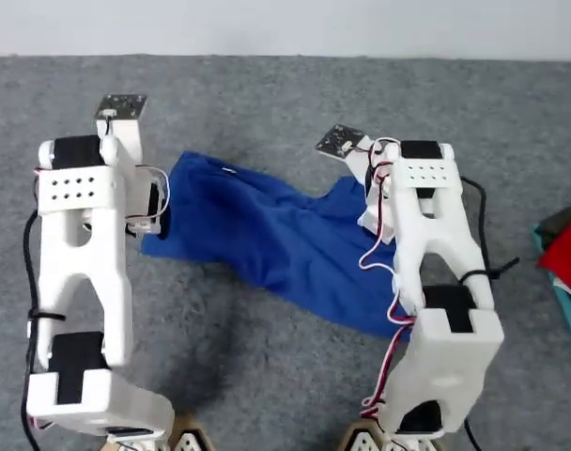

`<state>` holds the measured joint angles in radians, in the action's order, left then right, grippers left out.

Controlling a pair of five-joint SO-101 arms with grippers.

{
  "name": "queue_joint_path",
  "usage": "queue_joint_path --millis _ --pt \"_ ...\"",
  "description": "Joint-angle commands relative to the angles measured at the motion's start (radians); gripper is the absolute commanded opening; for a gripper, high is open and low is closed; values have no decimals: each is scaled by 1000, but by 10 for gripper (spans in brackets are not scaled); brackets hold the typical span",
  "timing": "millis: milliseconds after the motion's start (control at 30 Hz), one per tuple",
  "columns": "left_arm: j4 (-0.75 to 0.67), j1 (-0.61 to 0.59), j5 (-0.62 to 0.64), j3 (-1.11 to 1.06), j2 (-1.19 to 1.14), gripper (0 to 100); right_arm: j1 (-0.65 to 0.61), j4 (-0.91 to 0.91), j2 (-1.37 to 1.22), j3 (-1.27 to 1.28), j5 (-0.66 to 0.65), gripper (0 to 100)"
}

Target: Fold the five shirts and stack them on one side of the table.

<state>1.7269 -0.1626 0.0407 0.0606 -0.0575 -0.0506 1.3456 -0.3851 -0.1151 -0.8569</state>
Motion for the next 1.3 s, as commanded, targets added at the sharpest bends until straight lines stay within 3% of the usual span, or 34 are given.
queue_joint_path --millis 0,600,867,1133,1267 --pt "31 -8 8 -4 64 141 10 -13 -24 -84 -15 300" --pt "31 -8 12 -4 75 141 10 -7 -298 -370 -17 299" --pt "31 -2 12 -56 75 141 12 38 -325 -384 -64 294" --pt "31 -8 12 -140 75 141 16 33 -325 -384 -64 44" --pt "31 -6 12 -140 75 141 16 30 -325 -384 -63 20"
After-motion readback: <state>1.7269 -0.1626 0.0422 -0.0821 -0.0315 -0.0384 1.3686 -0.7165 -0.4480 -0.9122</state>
